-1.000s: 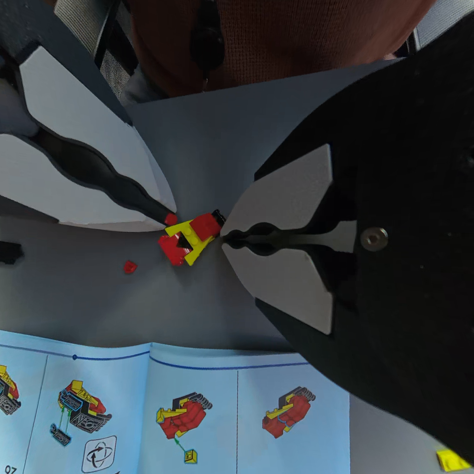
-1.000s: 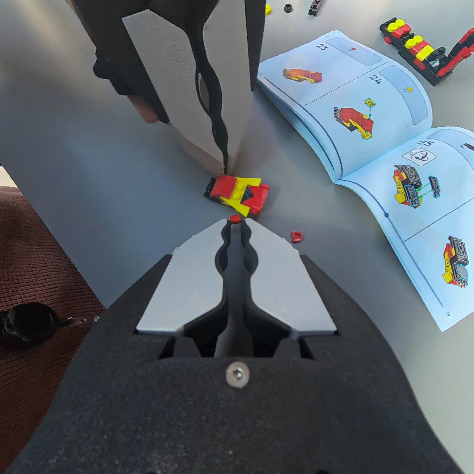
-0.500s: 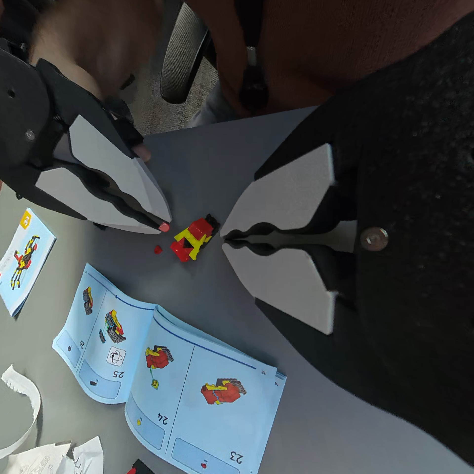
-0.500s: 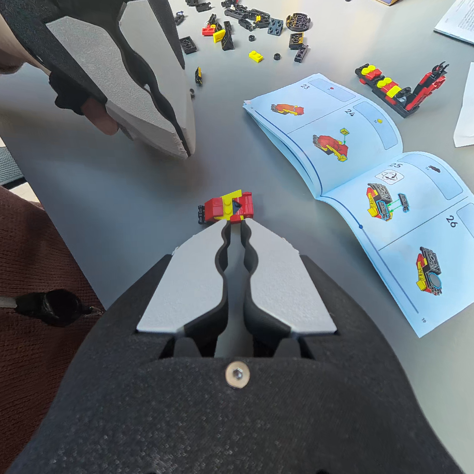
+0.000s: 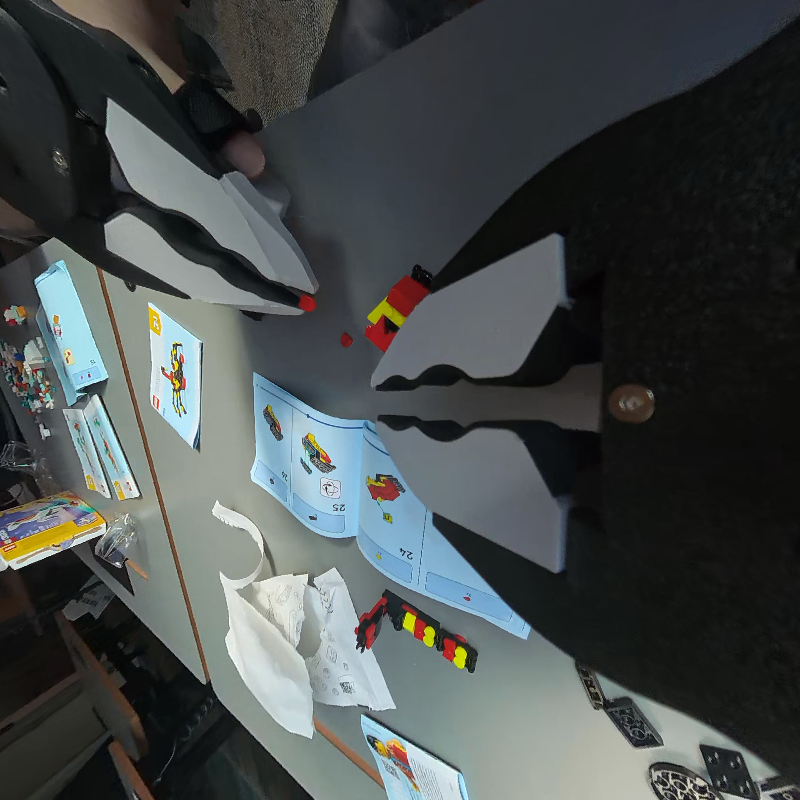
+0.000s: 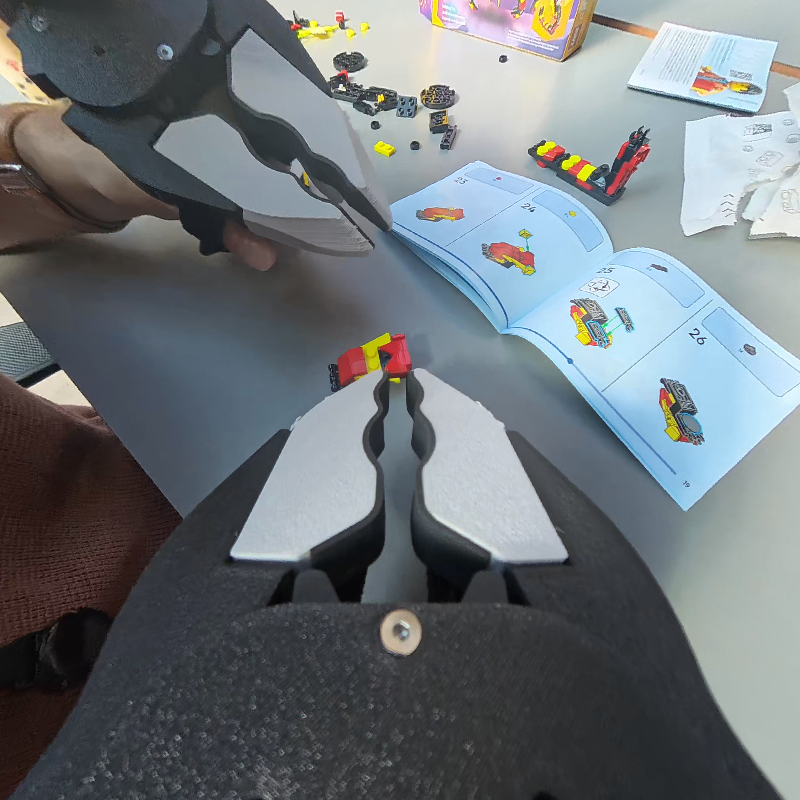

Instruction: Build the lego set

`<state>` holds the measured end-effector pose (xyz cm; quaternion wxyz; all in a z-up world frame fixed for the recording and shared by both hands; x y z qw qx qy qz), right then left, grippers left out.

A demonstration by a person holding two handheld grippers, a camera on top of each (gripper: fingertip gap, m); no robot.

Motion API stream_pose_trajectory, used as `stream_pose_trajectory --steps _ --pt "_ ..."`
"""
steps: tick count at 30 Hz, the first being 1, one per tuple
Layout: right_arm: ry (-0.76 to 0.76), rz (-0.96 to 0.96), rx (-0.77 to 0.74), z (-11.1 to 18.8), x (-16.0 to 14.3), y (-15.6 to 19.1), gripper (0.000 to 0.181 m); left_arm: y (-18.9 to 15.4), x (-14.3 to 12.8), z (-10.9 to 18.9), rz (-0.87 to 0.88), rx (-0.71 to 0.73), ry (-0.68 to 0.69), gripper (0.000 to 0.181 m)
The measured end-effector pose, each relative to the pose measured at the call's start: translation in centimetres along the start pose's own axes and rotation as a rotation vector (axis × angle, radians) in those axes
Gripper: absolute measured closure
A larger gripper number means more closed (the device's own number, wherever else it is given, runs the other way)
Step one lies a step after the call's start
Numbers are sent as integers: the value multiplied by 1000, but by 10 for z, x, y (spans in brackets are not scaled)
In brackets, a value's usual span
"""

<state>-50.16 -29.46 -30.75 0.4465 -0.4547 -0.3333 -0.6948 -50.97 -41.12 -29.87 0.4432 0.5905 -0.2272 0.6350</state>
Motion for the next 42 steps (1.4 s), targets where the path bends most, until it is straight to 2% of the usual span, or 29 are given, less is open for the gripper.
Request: stream_pose_trajectory --steps 1,8,14,19,25,36,42 --pt "-13 1 -13 1 0 0 174 0 0 -1 -28 15 -21 171" --pt "-42 -21 -57 6 -4 -5 175 -3 0 6 -172 123 -96 172" --pt "-52 -26 -61 5 1 -12 175 -4 -8 0 -170 116 -24 172" --pt "-28 29 -25 -4 -3 0 175 -5 -12 -2 -124 89 10 171" --pt "27 40 24 -14 -11 8 175 -10 -18 -4 -155 37 47 172" --pt "64 80 53 -24 -12 11 175 -15 -20 -3 -224 28 62 172" --pt "96 77 57 -27 -16 12 174 -34 -25 -10 -322 -85 93 179"
Point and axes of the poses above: each gripper's, where its closed fingertips meet, z back along the fingers, x out of its top, y = z × x across the jaws, the point moved 4 cm from there along z, back along the fingers, and after that the axes turned 11 degrees about -y, right-handed, at the moved point
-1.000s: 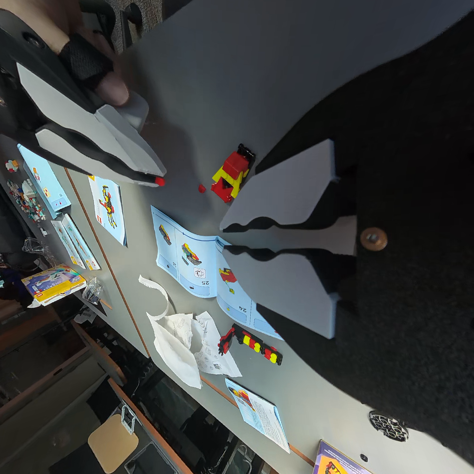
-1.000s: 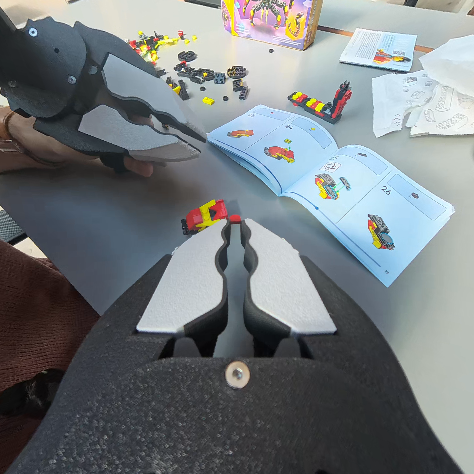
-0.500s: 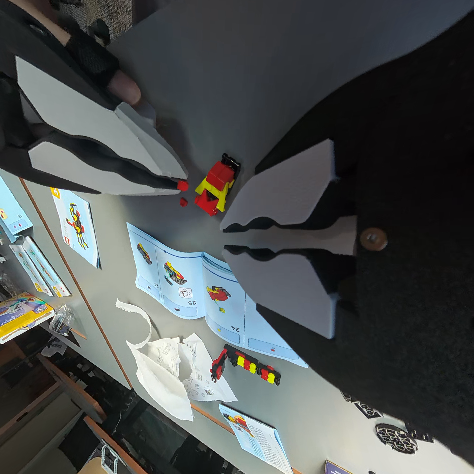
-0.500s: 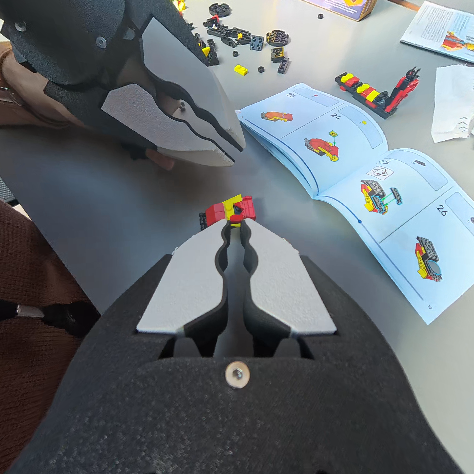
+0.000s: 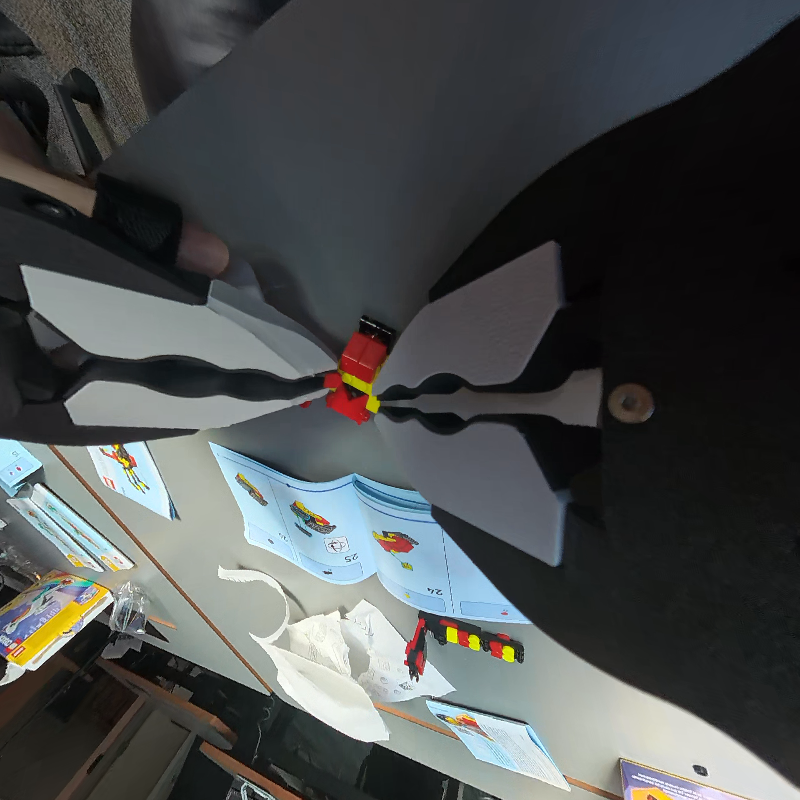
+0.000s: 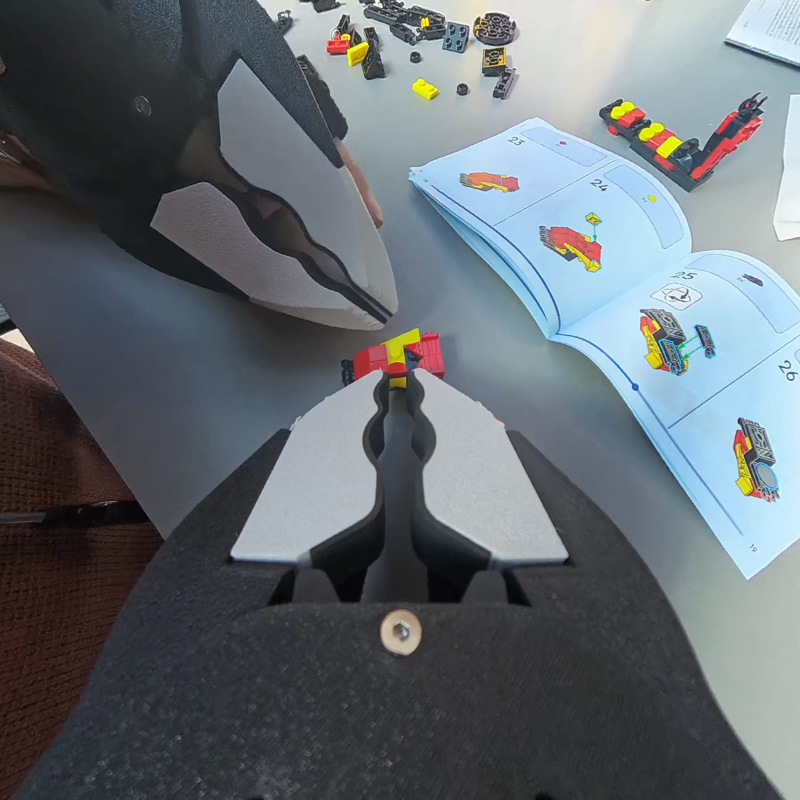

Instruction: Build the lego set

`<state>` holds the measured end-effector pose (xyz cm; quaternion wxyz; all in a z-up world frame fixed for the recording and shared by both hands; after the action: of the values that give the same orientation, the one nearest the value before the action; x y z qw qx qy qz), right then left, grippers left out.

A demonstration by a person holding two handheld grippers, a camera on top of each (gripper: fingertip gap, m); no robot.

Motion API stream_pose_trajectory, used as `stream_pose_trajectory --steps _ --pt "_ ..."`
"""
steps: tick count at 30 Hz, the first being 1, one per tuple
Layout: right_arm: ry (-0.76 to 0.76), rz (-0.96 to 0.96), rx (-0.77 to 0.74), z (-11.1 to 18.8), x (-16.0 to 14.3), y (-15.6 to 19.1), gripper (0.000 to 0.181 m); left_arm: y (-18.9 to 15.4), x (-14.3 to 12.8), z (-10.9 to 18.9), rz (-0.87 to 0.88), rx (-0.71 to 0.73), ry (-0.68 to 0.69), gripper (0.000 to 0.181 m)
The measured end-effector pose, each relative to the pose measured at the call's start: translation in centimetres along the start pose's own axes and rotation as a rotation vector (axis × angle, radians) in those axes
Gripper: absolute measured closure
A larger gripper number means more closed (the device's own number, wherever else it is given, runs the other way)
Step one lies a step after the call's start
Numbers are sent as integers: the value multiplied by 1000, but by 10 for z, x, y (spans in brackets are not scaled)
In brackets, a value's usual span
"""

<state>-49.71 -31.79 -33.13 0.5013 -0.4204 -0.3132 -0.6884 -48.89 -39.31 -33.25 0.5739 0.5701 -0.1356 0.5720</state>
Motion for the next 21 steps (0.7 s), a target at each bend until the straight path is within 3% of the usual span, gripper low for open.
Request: stream_pose_trajectory --steps 21 --pt "25 -73 20 -8 5 0 174 0 -1 -2 -2 -1 21 181"
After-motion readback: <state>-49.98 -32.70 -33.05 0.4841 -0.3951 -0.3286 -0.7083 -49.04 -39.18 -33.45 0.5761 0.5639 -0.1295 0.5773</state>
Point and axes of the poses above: each gripper's, where its closed fingertips meet, z back along the fingers, x out of its top, y = z × x across the jaws, the point moved 4 cm from there along z, back along the fingers, and after that the axes turned 11 degrees about -y, right-handed, at the moved point
